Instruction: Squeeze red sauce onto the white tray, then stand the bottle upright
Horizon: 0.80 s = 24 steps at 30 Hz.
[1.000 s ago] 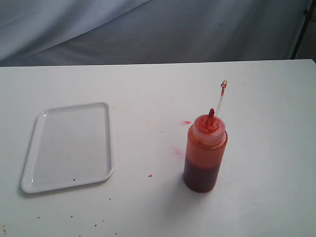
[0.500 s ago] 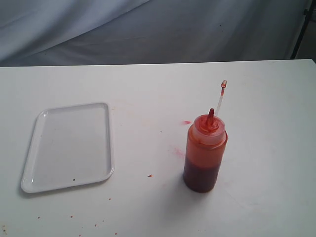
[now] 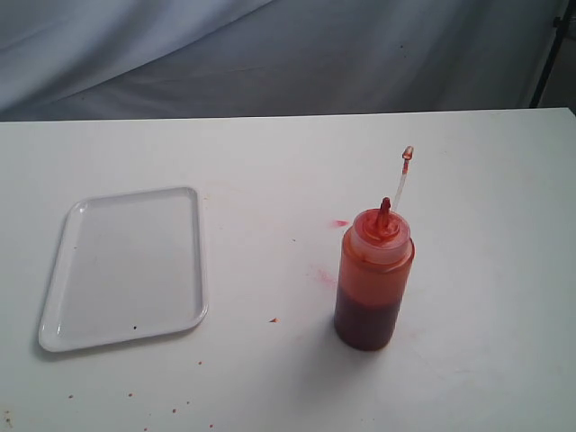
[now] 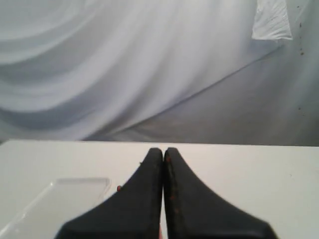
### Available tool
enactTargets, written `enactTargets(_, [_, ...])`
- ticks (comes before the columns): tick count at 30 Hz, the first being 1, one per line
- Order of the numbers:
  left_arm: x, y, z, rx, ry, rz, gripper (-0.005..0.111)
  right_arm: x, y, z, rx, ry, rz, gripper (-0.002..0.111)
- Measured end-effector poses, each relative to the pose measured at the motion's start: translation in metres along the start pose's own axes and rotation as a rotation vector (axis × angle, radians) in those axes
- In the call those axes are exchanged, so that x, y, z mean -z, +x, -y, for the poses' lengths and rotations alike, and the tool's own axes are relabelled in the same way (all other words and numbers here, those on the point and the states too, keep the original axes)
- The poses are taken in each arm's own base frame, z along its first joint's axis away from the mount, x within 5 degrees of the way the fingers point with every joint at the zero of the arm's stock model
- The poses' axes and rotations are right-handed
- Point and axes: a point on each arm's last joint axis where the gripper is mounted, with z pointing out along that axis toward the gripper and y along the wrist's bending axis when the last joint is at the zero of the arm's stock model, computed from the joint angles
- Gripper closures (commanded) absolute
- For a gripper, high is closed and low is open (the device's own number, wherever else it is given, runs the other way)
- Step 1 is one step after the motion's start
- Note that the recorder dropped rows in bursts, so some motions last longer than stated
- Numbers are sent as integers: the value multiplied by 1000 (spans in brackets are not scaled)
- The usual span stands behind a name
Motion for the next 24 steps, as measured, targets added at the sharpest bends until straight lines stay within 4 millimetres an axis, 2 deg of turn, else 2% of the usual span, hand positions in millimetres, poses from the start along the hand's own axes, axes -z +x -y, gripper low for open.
enactTargets(5, [0, 0, 0, 0, 0, 0, 107, -32, -8, -3, 99, -27, -151, 108])
enactTargets(8, [0, 0, 0, 0, 0, 0, 107, -52, -1, -1, 104, -32, -256, 108])
enactTargets(15, [0, 0, 0, 0, 0, 0, 107, -95, 49, 6, -23, -34, -590, 108])
enactTargets(19, [0, 0, 0, 0, 0, 0, 107, -112, 79, 13, -79, -2, -748, 108])
enactTargets(21, [0, 0, 0, 0, 0, 0, 107, -117, 94, 15, -72, -5, -826, 104])
enactTargets(24, [0, 0, 0, 0, 0, 0, 107, -120, 105, 15, -35, -47, -893, 86])
